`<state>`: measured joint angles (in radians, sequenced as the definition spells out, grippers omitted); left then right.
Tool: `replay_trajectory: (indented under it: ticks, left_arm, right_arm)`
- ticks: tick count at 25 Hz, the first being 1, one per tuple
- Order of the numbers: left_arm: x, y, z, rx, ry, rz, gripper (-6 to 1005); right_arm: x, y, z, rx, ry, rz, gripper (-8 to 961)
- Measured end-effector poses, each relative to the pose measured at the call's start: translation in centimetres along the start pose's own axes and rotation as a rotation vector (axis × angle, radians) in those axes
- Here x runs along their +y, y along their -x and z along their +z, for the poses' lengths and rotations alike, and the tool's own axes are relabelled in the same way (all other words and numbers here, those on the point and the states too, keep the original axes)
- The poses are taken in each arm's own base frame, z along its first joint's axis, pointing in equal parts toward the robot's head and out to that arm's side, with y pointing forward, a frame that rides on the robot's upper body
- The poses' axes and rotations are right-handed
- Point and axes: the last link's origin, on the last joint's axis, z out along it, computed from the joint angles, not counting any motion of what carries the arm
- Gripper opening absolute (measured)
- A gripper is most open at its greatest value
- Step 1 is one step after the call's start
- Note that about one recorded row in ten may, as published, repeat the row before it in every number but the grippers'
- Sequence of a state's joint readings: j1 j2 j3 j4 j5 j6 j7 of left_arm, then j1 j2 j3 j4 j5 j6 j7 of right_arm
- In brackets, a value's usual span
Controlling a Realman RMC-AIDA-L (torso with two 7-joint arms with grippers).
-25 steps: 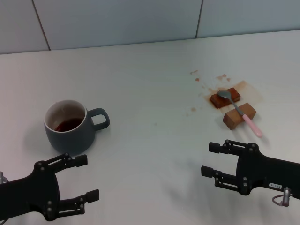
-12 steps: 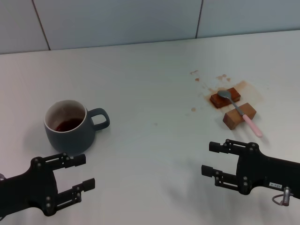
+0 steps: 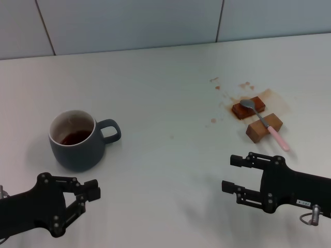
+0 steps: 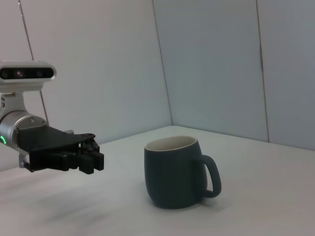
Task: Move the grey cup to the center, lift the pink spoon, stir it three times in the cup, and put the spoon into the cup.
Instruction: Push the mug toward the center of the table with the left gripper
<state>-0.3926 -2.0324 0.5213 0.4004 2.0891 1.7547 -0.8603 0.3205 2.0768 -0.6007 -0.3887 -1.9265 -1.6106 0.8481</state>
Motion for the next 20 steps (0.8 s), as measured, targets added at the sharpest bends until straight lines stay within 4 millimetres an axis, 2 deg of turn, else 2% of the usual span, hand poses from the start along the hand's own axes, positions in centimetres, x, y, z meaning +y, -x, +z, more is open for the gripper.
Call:
replay_trajectory:
  ticks: [8, 9, 11, 14, 15, 16, 17, 19, 20]
  left_arm:
    - [-0.3, -0.8, -0.1, 0.074, -0.042, 0.002, 87]
    - [-0.9, -1.6, -0.3, 0.166, -0.143, 0.038, 69]
    - [-1.8, -1.8, -1.0, 0.242, -0.299, 0.108, 33]
    - [-2.3, -1.7, -1.3, 0.265, -0.382, 0.136, -2]
    - [-3.3, -1.2, -2.2, 0.274, -0.548, 0.186, -2]
    - [-3.3, -1.2, -2.2, 0.274, -0.548, 0.186, -2]
    - [-3.8, -0.6, -2.7, 0.251, -0.649, 0.229, -2]
    - [-3.8, -0.6, -2.7, 0.251, -0.649, 0.229, -2]
    - [-4.3, 1.1, -3.0, 0.145, -0.851, 0.356, -2]
  right_arm:
    - [-0.1, 0.1, 0.2, -0.004, 0.002, -0.002, 640]
    - [-0.1, 0.2, 0.2, -0.005, 0.002, -0.003, 640]
    - [-0.2, 0.2, 0.3, -0.007, 0.001, -0.004, 641]
    - [-0.2, 0.3, 0.3, -0.009, 0.001, -0.005, 640]
    - [-0.2, 0.3, 0.3, -0.009, 0.001, -0.005, 640]
    - [-0.2, 0.3, 0.3, -0.009, 0.001, -0.005, 640]
    - [-0.2, 0.3, 0.4, -0.01, 0.001, -0.002, 640]
    - [-0.1, 0.2, 0.4, -0.014, 0.001, 0.005, 641]
    - [0.0, 0.2, 0.5, -0.017, 0.001, 0.01, 641]
